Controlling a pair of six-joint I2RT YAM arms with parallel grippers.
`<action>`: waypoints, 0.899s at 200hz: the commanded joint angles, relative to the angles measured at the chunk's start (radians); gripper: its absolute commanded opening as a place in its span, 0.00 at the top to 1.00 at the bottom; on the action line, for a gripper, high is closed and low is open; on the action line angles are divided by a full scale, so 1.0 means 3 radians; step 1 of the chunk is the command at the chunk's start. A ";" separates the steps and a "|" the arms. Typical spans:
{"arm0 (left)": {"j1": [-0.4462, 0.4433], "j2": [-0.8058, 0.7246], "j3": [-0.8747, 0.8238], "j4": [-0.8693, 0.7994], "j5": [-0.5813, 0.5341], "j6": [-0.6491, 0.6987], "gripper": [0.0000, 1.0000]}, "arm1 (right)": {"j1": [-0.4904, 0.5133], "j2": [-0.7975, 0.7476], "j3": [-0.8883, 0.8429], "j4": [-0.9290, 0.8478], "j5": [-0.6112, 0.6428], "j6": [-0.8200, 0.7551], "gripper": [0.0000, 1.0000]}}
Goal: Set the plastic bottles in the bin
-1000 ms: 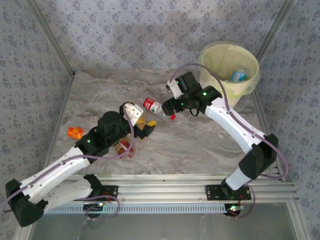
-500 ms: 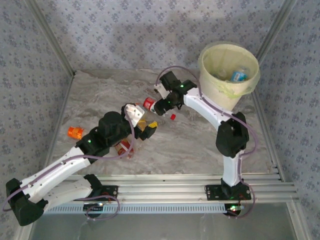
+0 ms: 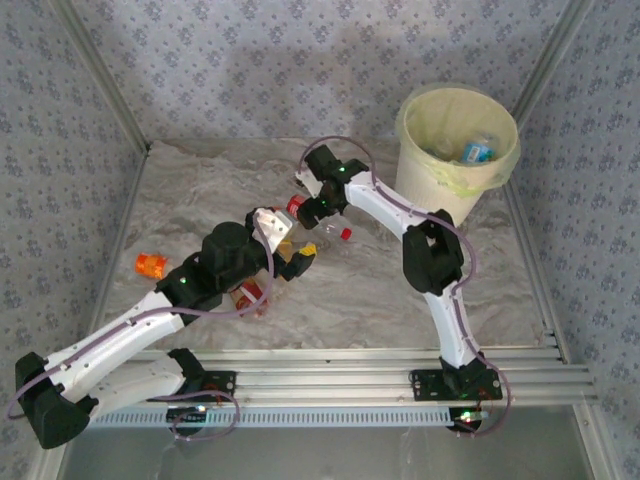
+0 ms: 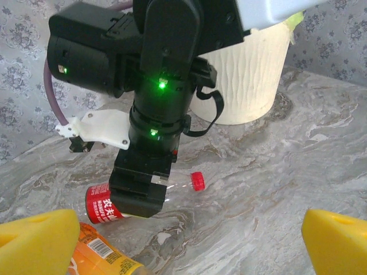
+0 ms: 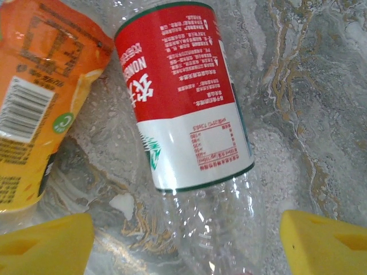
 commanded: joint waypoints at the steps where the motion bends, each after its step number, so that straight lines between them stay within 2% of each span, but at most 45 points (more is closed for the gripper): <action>1: -0.0016 0.0004 0.0031 0.0094 -0.0047 -0.0012 0.00 | -0.0053 0.0169 0.0130 0.0012 -0.0018 -0.0011 0.14; 119: -0.0018 0.0093 -0.0007 0.0129 -0.0037 0.0078 0.00 | 0.0010 0.0526 0.0222 0.0146 0.0076 0.0158 0.13; 180: 0.0021 0.0137 -0.0011 0.0139 -0.0023 0.0119 0.00 | 0.0051 0.0761 0.0553 -0.0023 0.0146 0.0103 0.16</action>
